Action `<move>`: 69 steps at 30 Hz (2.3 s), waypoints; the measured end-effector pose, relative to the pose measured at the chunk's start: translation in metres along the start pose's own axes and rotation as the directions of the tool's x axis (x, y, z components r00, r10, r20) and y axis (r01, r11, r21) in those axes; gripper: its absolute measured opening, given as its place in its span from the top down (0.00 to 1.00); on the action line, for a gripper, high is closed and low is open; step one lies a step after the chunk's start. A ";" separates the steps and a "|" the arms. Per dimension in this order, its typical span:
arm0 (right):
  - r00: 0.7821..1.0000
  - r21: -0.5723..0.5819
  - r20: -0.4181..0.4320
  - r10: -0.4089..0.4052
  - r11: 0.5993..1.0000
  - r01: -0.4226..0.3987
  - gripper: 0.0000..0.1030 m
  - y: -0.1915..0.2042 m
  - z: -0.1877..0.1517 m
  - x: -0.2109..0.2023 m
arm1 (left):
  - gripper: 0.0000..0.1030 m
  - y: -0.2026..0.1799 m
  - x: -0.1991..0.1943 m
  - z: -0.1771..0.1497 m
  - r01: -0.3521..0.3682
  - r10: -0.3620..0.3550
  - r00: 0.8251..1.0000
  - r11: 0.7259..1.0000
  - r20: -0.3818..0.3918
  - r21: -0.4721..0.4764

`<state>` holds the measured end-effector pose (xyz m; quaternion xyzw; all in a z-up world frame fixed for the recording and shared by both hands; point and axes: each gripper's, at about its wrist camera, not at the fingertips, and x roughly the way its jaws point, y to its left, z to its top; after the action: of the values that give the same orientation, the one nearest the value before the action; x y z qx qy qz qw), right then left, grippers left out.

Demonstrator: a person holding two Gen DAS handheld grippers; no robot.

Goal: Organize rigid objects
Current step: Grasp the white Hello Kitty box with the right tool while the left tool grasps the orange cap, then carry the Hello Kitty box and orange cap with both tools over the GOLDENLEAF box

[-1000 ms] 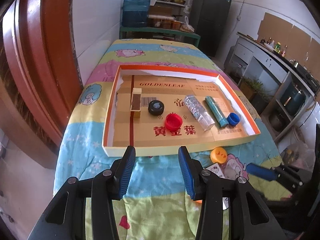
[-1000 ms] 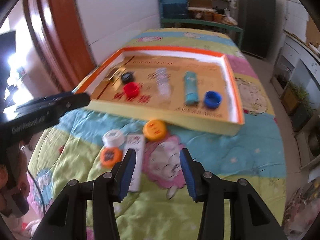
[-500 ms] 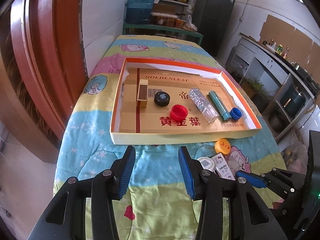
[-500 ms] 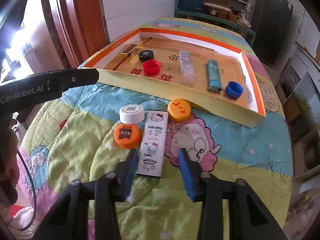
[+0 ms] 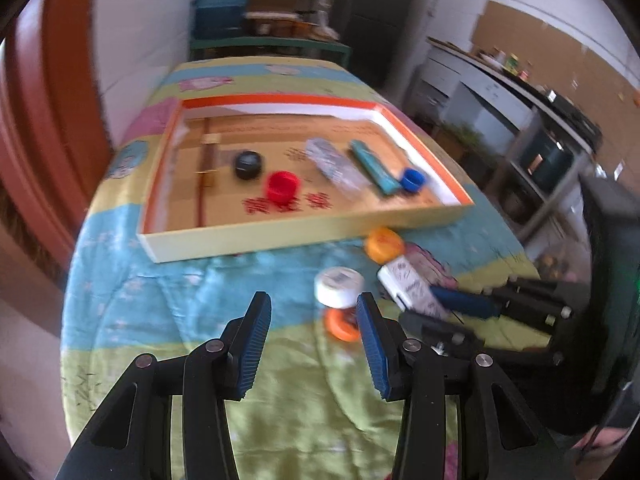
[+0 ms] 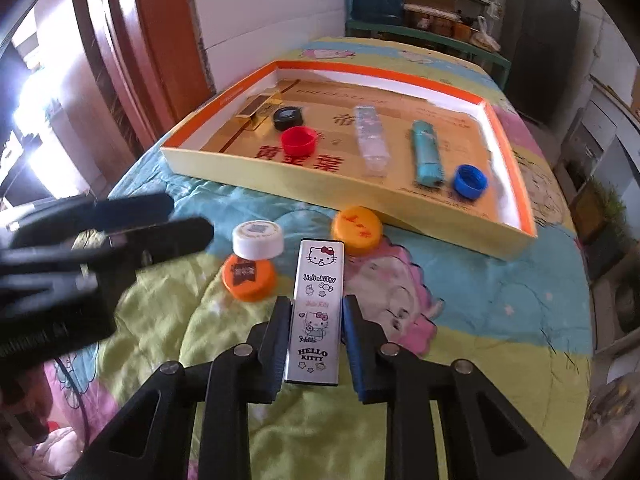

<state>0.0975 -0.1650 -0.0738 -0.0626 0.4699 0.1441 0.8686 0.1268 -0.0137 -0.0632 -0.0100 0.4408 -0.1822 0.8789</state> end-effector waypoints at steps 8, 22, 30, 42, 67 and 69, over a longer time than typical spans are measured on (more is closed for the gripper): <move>0.999 0.077 0.033 -0.024 0.997 0.022 0.74 -0.027 -0.006 -0.019 | 0.55 -0.028 0.024 -0.005 -0.041 0.050 0.997 0.992 -0.066 0.119; 0.999 0.106 0.033 -0.009 0.994 0.005 0.74 -0.033 -0.010 -0.015 | 0.71 -0.017 0.035 -0.005 -0.003 0.008 0.998 0.997 -0.066 0.076; 1.000 0.110 0.030 -0.003 0.994 0.000 0.74 -0.033 -0.011 -0.013 | 0.71 -0.016 0.022 -0.007 0.023 -0.020 0.999 0.997 -0.046 0.068; 0.999 0.104 0.049 0.003 0.995 -0.008 0.74 -0.032 -0.008 -0.022 | 0.71 -0.012 -0.008 -0.004 0.025 -0.025 1.000 0.998 0.004 0.049; 0.985 0.050 0.171 0.001 0.999 -0.010 0.74 -0.035 0.048 -0.045 | 0.71 0.031 -0.045 0.071 -0.122 0.131 0.976 0.991 0.171 -0.061; 0.984 0.049 0.180 -0.005 0.999 -0.004 0.74 -0.038 0.055 -0.045 | 0.71 0.030 -0.044 0.080 -0.125 0.134 0.974 0.990 0.181 -0.059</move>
<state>0.1302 -0.1960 -0.0072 -0.0280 0.3927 0.1372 0.9089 0.1744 0.0175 0.0139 -0.0188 0.3612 -0.1122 0.9255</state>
